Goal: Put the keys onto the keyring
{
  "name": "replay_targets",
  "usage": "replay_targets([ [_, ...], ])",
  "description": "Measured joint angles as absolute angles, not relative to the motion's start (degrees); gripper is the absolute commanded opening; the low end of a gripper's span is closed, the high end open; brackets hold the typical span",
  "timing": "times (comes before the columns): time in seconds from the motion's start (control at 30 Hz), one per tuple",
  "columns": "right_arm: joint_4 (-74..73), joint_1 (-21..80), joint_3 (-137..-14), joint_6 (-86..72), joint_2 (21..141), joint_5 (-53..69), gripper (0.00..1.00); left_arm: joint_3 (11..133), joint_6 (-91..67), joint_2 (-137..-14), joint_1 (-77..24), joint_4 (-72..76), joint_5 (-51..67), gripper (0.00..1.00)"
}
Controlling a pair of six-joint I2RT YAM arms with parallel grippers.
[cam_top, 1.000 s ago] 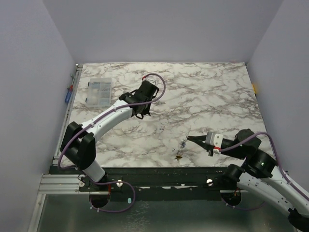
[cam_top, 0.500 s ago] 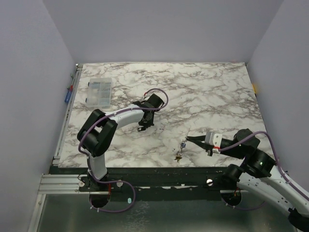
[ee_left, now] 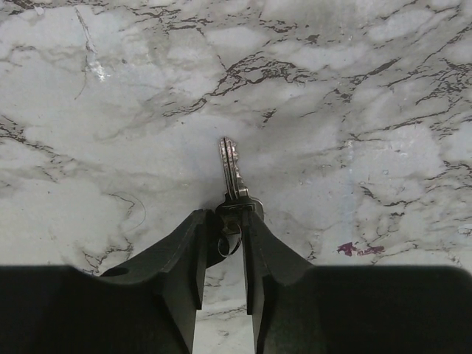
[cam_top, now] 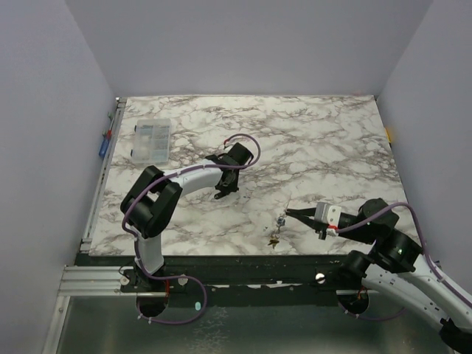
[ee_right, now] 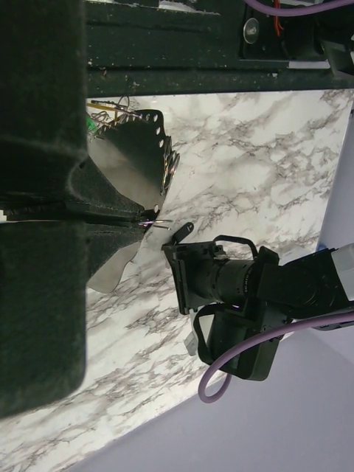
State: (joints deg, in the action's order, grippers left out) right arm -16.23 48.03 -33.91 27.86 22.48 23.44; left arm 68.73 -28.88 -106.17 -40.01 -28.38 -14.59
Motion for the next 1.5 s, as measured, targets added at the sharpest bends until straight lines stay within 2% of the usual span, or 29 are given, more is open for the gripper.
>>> replay_targets([
  [0.47,-16.38,48.03,-33.67,27.83,22.0,23.44,0.01,69.23,-27.29,-106.15,-41.65,-29.3,-14.48,0.29],
  [0.67,-16.38,48.03,-33.67,27.83,22.0,23.44,0.01,70.63,-26.02,-106.15,-43.31,-31.05,-14.48,0.35],
  [1.23,-16.38,48.03,-33.67,27.81,21.93,23.44,0.01,71.99,-21.12,-106.21,-45.69,-33.17,-17.61,0.35],
  [1.5,-16.38,48.03,-33.67,27.79,21.71,23.42,0.01,71.99,-17.41,-107.57,-46.37,-33.15,-19.11,0.3],
])
